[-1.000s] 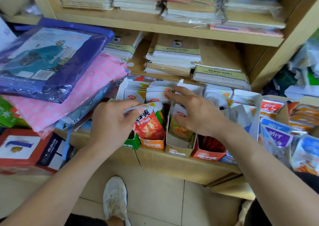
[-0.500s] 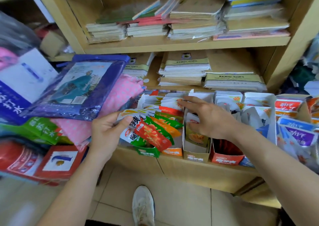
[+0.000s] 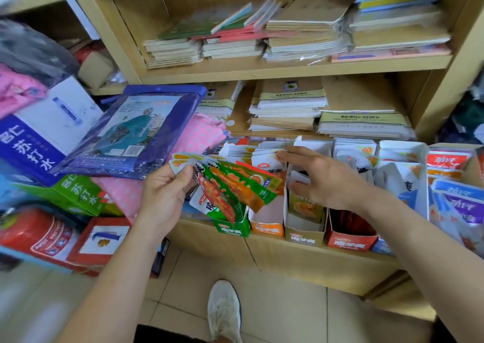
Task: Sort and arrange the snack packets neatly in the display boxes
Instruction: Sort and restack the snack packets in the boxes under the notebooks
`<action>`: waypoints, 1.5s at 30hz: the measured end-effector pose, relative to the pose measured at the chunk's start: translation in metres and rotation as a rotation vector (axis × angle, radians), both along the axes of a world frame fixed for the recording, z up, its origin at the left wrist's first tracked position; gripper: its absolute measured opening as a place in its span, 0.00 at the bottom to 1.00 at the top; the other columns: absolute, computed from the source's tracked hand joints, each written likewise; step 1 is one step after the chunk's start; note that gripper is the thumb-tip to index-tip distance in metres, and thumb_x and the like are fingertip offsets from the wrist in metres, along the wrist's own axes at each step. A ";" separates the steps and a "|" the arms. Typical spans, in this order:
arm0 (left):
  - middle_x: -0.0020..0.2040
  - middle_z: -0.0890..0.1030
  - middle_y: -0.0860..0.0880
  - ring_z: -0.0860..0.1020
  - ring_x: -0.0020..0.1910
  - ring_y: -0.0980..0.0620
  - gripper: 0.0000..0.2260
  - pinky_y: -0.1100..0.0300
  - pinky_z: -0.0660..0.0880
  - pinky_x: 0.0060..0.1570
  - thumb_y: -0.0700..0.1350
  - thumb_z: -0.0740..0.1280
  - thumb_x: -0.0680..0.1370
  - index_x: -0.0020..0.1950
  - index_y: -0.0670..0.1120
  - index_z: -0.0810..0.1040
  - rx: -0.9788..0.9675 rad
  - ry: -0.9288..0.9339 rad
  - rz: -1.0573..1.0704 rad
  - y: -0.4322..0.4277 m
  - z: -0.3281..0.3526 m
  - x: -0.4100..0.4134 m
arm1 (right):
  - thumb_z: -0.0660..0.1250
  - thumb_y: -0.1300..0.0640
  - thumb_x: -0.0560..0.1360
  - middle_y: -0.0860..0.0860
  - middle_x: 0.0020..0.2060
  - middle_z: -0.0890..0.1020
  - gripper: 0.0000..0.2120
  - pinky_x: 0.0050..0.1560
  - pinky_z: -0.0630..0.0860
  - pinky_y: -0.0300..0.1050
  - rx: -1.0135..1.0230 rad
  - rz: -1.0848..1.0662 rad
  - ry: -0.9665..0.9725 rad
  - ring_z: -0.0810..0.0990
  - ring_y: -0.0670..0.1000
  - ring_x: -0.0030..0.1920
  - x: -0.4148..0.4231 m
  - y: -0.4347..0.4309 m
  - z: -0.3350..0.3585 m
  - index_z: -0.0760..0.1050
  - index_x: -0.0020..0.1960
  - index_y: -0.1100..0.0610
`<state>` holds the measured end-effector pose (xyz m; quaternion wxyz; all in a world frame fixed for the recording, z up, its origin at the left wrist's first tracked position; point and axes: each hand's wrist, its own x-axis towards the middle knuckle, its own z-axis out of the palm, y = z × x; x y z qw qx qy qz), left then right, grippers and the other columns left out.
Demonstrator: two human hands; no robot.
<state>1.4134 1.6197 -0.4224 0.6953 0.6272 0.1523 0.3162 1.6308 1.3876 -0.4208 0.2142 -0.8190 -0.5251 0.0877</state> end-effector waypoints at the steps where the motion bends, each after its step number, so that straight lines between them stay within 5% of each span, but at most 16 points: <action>1: 0.54 0.85 0.44 0.82 0.55 0.46 0.19 0.51 0.79 0.59 0.57 0.80 0.68 0.51 0.47 0.86 -0.009 0.003 0.001 0.000 0.001 0.001 | 0.67 0.47 0.79 0.42 0.78 0.61 0.30 0.68 0.73 0.56 0.014 -0.001 0.016 0.66 0.50 0.75 -0.001 0.000 0.001 0.61 0.78 0.41; 6: 0.50 0.87 0.47 0.84 0.50 0.50 0.18 0.55 0.81 0.53 0.57 0.80 0.66 0.49 0.47 0.87 0.027 -0.009 -0.075 -0.007 0.009 0.008 | 0.66 0.50 0.80 0.47 0.71 0.73 0.20 0.70 0.70 0.44 0.233 0.012 0.213 0.70 0.46 0.71 -0.004 -0.009 0.012 0.74 0.71 0.49; 11: 0.48 0.87 0.49 0.85 0.48 0.52 0.16 0.59 0.80 0.50 0.57 0.79 0.67 0.48 0.49 0.88 0.082 -0.034 -0.193 -0.022 0.018 0.013 | 0.67 0.57 0.80 0.48 0.53 0.85 0.09 0.52 0.77 0.37 0.579 -0.101 0.481 0.82 0.45 0.52 -0.029 -0.036 0.040 0.82 0.58 0.54; 16: 0.47 0.87 0.53 0.84 0.48 0.55 0.15 0.62 0.78 0.52 0.59 0.80 0.66 0.47 0.51 0.89 0.135 -0.067 -0.278 -0.052 0.024 0.020 | 0.71 0.55 0.77 0.51 0.59 0.84 0.17 0.62 0.76 0.41 0.540 -0.004 0.794 0.81 0.48 0.62 -0.074 -0.071 0.051 0.78 0.64 0.59; 20: 0.49 0.87 0.51 0.83 0.52 0.53 0.10 0.58 0.77 0.55 0.49 0.77 0.69 0.49 0.50 0.88 0.172 -0.054 -0.339 -0.085 0.022 0.026 | 0.71 0.37 0.71 0.46 0.71 0.75 0.36 0.73 0.69 0.50 0.274 0.080 0.915 0.72 0.45 0.72 -0.096 -0.096 0.045 0.68 0.75 0.49; 23: 0.40 0.84 0.51 0.81 0.41 0.52 0.09 0.53 0.78 0.45 0.48 0.76 0.72 0.41 0.42 0.86 0.240 0.017 -0.313 -0.115 0.028 0.031 | 0.71 0.27 0.64 0.43 0.70 0.76 0.45 0.72 0.70 0.45 0.195 0.125 1.006 0.73 0.45 0.71 -0.113 -0.116 0.040 0.66 0.75 0.47; 25: 0.31 0.76 0.57 0.72 0.32 0.59 0.13 0.58 0.72 0.34 0.43 0.77 0.75 0.30 0.47 0.83 0.360 0.064 -0.323 -0.135 0.035 0.032 | 0.76 0.30 0.61 0.46 0.66 0.80 0.41 0.67 0.75 0.47 0.243 0.047 1.227 0.77 0.49 0.67 -0.123 -0.132 0.038 0.73 0.69 0.46; 27: 0.31 0.73 0.59 0.70 0.32 0.62 0.13 0.57 0.67 0.33 0.42 0.76 0.75 0.30 0.45 0.82 0.476 0.096 -0.330 -0.151 0.033 0.034 | 0.81 0.42 0.62 0.53 0.62 0.82 0.34 0.61 0.79 0.51 0.306 -0.029 1.418 0.81 0.55 0.63 -0.128 -0.146 0.031 0.77 0.65 0.49; 28: 0.31 0.74 0.60 0.72 0.33 0.63 0.17 0.59 0.67 0.35 0.42 0.77 0.74 0.28 0.52 0.77 0.497 0.117 -0.299 -0.161 0.033 0.034 | 0.81 0.48 0.64 0.55 0.61 0.83 0.31 0.61 0.79 0.55 0.323 -0.078 1.433 0.82 0.58 0.62 -0.130 -0.151 0.028 0.76 0.65 0.51; 29: 0.32 0.77 0.63 0.77 0.35 0.65 0.12 0.60 0.70 0.38 0.41 0.78 0.73 0.39 0.37 0.78 0.509 0.140 -0.269 -0.168 0.027 0.036 | 0.79 0.53 0.66 0.56 0.60 0.83 0.29 0.62 0.78 0.59 0.335 -0.131 1.415 0.82 0.59 0.61 -0.132 -0.156 0.025 0.75 0.65 0.53; 30: 0.36 0.82 0.63 0.81 0.39 0.64 0.02 0.61 0.73 0.41 0.40 0.79 0.72 0.42 0.47 0.88 0.499 0.152 -0.227 -0.174 0.025 0.036 | 0.77 0.58 0.67 0.57 0.59 0.83 0.28 0.62 0.78 0.61 0.356 -0.184 1.388 0.82 0.61 0.60 -0.132 -0.161 0.023 0.75 0.65 0.53; 32: 0.42 0.86 0.60 0.84 0.43 0.61 0.06 0.58 0.78 0.42 0.41 0.79 0.71 0.47 0.48 0.88 0.518 0.207 -0.128 -0.188 0.019 0.039 | 0.76 0.63 0.67 0.59 0.58 0.84 0.26 0.59 0.79 0.61 0.404 -0.270 1.367 0.83 0.63 0.58 -0.133 -0.170 0.018 0.76 0.64 0.53; 35: 0.39 0.86 0.57 0.84 0.39 0.58 0.04 0.57 0.78 0.35 0.41 0.79 0.72 0.45 0.48 0.88 0.500 0.204 -0.071 -0.206 0.013 0.046 | 0.77 0.61 0.68 0.61 0.59 0.83 0.26 0.59 0.78 0.61 0.452 -0.336 1.388 0.82 0.65 0.58 -0.136 -0.180 0.007 0.77 0.64 0.55; 42: 0.37 0.86 0.54 0.84 0.40 0.53 0.04 0.49 0.80 0.41 0.41 0.79 0.70 0.42 0.49 0.87 0.319 0.371 -0.005 -0.234 -0.021 0.056 | 0.75 0.54 0.67 0.63 0.59 0.82 0.25 0.54 0.79 0.57 0.449 -0.486 1.652 0.82 0.62 0.54 -0.145 -0.196 -0.017 0.79 0.63 0.56; 45: 0.39 0.86 0.52 0.83 0.40 0.54 0.04 0.55 0.77 0.39 0.41 0.78 0.73 0.44 0.50 0.87 0.274 0.382 -0.060 -0.239 -0.027 0.057 | 0.75 0.57 0.68 0.63 0.58 0.82 0.25 0.55 0.80 0.60 0.449 -0.499 1.649 0.83 0.63 0.55 -0.142 -0.202 -0.025 0.77 0.64 0.56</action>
